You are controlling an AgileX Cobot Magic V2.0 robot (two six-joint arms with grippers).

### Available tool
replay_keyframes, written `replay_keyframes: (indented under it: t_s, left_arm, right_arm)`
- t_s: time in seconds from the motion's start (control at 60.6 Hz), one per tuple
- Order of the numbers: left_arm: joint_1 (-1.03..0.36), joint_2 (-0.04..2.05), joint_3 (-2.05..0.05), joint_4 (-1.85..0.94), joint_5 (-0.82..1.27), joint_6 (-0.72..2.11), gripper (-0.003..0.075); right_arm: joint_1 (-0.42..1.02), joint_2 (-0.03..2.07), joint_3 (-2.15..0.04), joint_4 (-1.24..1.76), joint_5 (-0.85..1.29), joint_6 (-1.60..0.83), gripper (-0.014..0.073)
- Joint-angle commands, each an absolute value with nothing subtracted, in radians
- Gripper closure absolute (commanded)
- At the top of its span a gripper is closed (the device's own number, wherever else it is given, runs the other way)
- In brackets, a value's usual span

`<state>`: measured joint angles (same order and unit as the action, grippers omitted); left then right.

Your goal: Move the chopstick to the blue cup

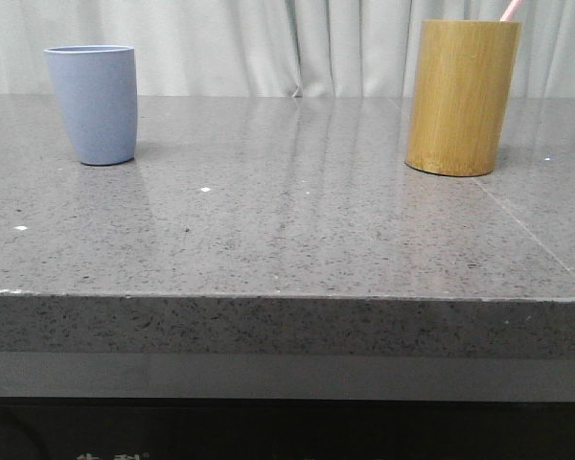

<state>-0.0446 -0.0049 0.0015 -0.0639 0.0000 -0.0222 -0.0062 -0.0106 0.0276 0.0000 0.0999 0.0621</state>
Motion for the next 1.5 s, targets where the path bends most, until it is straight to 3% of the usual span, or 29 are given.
replay_keyframes:
  t_s: [0.0, 0.89, 1.22, 1.484]
  left_arm:
    - [-0.043, -0.029, 0.010, -0.063, -0.081, -0.034, 0.0739]
    - [-0.043, -0.029, -0.014, -0.063, -0.135, -0.034, 0.0739]
    - [-0.043, 0.006, -0.319, -0.043, 0.018, -0.034, 0.0739]
    - [-0.043, 0.212, -0.625, -0.029, 0.232, -0.030, 0.0739]
  right_arm:
    - [-0.004, -0.031, 0.023, 0.000, 0.025, 0.050, 0.0661]
    - [-0.004, -0.031, 0.002, 0.023, 0.000, 0.051, 0.0661]
    - [-0.005, 0.001, -0.296, 0.044, 0.138, 0.051, 0.0661]
    - [-0.005, 0.217, -0.589, 0.000, 0.311, 0.050, 0.0661]
